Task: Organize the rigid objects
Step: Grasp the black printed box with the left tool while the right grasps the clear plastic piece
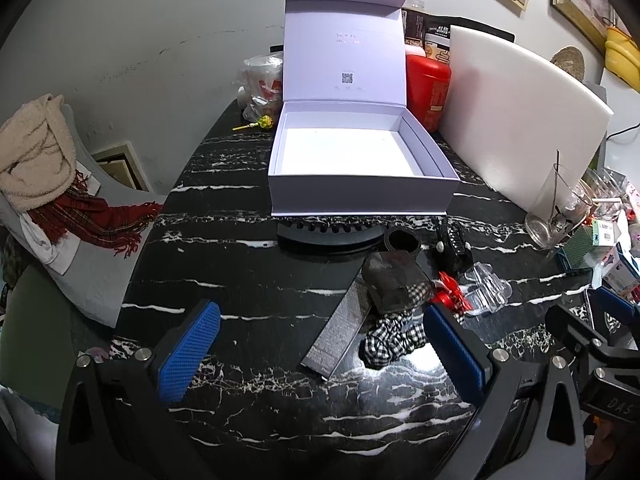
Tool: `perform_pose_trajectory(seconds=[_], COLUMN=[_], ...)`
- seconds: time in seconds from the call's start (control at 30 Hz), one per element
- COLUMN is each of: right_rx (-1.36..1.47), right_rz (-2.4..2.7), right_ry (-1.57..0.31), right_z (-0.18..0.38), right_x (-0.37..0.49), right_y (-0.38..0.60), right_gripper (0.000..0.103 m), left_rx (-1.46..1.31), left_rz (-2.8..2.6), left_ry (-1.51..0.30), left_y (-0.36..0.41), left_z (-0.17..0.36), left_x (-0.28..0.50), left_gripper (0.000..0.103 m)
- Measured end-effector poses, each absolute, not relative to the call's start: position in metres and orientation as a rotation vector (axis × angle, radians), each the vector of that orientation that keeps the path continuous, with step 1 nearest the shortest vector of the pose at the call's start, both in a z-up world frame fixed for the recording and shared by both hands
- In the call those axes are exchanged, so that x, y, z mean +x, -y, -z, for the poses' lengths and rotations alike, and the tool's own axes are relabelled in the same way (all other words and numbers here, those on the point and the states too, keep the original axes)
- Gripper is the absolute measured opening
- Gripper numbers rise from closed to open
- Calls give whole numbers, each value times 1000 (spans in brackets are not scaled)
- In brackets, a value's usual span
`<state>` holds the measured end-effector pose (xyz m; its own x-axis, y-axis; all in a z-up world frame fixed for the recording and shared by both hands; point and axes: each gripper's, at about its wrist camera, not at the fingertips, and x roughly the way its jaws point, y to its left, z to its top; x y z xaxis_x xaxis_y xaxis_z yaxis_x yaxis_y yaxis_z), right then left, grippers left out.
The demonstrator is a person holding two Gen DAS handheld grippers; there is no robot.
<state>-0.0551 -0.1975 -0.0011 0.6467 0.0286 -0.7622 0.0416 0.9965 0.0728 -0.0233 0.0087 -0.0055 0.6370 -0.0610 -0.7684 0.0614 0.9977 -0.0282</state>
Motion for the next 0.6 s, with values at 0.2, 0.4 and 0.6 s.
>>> perform_pose_trajectory(seconds=[0.2, 0.4, 0.6], right_rx=[114, 128, 131], right_rz=[-13, -25, -48], right_ry=[-893, -909, -939], right_z=[11, 20, 33], right_x=[-60, -61, -55], right_y=[199, 200, 197], right_gripper=[103, 103, 103], left_rx=[-22, -20, 5], left_rz=[88, 104, 96], left_ry=[-914, -924, -970], left_y=[-11, -13, -15], left_z=[16, 26, 43], left_x=[-26, -27, -22], left_gripper=[103, 103, 94])
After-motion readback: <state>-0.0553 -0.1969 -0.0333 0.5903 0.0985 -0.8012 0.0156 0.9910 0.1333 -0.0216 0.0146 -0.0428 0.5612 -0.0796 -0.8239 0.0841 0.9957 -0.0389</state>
